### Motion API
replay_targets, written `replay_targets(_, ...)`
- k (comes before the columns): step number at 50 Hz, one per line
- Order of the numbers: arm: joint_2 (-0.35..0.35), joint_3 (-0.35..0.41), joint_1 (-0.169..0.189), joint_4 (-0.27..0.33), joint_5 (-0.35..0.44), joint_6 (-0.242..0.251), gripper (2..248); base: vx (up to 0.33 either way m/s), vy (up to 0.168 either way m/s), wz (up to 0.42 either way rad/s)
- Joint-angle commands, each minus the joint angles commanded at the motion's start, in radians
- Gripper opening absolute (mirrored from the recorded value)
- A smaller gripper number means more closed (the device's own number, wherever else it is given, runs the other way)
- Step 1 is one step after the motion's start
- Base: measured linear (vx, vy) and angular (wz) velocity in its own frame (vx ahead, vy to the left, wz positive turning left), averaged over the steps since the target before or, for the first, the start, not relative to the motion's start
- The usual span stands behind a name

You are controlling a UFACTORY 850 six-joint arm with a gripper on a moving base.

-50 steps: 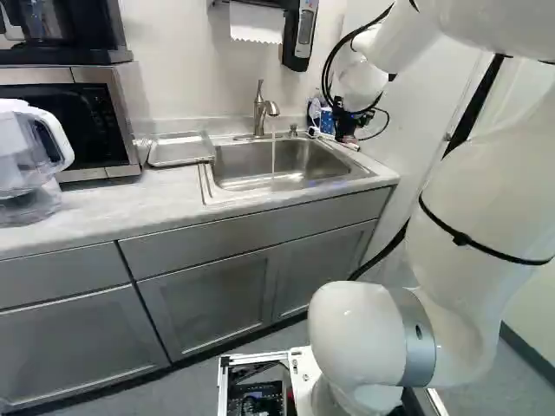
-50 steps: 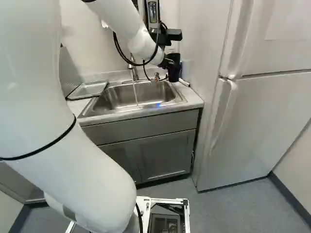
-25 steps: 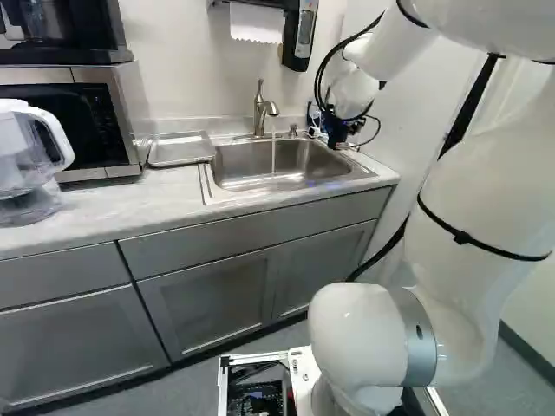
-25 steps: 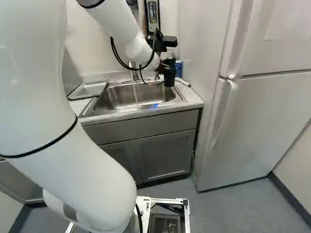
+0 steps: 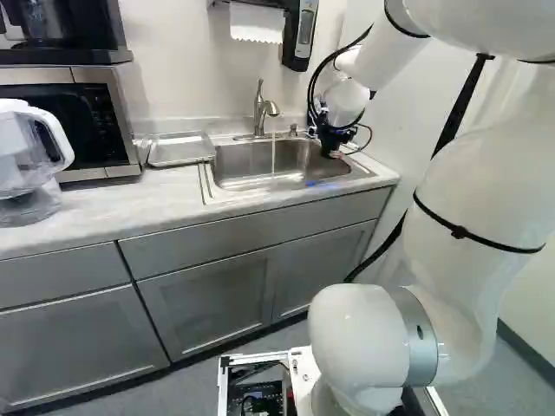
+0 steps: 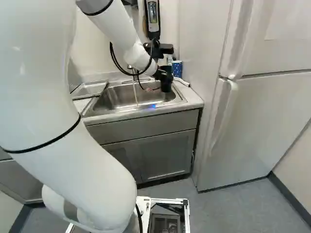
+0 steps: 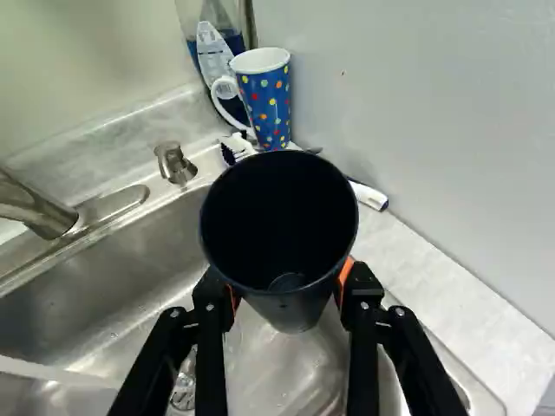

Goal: Rinse the cup and place it in the tray

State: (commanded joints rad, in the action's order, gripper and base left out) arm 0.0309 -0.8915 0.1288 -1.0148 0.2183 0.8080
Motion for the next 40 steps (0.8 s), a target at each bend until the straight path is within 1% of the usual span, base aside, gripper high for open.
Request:
replay_targets(9, 0.01, 0.011, -0.017, 0.0, 0.0, 0.0, 123, 0.0, 0.0, 0.0)
replay_targets(30, -0.001, 0.022, -0.052, 0.003, 0.0, 0.0, 123, 0.0, 0.0, 0.0)
replay_targets(40, -0.003, 0.025, -0.061, 0.01, 0.0, 0.0, 123, 0.0, 0.0, 0.0)
